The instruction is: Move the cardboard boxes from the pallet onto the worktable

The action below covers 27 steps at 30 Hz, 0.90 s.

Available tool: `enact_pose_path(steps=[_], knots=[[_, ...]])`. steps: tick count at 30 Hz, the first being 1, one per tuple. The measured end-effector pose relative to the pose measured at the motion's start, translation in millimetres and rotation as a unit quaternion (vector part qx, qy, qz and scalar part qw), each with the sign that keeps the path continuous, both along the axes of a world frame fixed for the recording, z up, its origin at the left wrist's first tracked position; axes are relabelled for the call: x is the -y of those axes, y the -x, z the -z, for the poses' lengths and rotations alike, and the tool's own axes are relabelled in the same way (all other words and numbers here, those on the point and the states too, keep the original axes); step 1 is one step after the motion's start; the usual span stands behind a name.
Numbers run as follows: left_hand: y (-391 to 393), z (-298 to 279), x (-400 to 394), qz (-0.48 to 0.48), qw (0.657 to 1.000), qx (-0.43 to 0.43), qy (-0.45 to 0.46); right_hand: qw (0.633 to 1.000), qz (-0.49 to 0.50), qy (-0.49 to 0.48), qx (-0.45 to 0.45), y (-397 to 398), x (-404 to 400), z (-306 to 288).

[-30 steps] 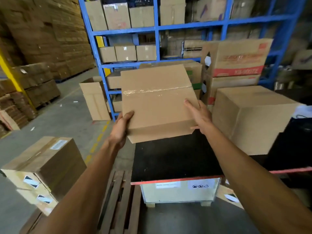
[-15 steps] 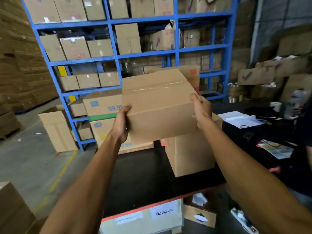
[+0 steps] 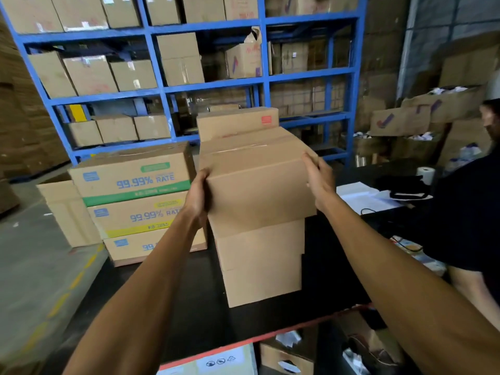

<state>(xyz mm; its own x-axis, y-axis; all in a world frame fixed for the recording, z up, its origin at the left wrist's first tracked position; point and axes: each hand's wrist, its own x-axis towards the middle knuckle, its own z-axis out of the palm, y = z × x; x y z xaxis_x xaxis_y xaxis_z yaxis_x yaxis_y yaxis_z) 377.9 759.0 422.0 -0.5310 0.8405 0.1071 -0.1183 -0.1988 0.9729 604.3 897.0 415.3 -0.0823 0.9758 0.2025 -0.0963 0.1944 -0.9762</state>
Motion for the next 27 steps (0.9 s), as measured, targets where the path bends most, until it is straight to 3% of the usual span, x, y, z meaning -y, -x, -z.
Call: enact_pose_path(steps=[9, 14, 18, 22, 27], knots=[[19, -8, -48, 0.003, 1.000, -0.030, -0.007, 0.995, -0.078, -0.042, 0.052, 3, -53, 17], [30, 25, -47, -0.066, 0.994, -0.084, -0.009, 0.980, -0.083, -0.079, 0.163, 5, -64, 44], [32, 77, -44, -0.066, 0.990, -0.108, 0.058, 0.971, -0.054, -0.068, 0.221, -2, -55, 99], [31, 112, -40, -0.095, 0.983, -0.134, 0.087, 0.977, -0.014, -0.048, 0.207, 1, -47, 131], [35, 111, -38, -0.117, 0.972, -0.172, 0.112, 0.978, 0.014, -0.045, 0.204, 12, -47, 131]])
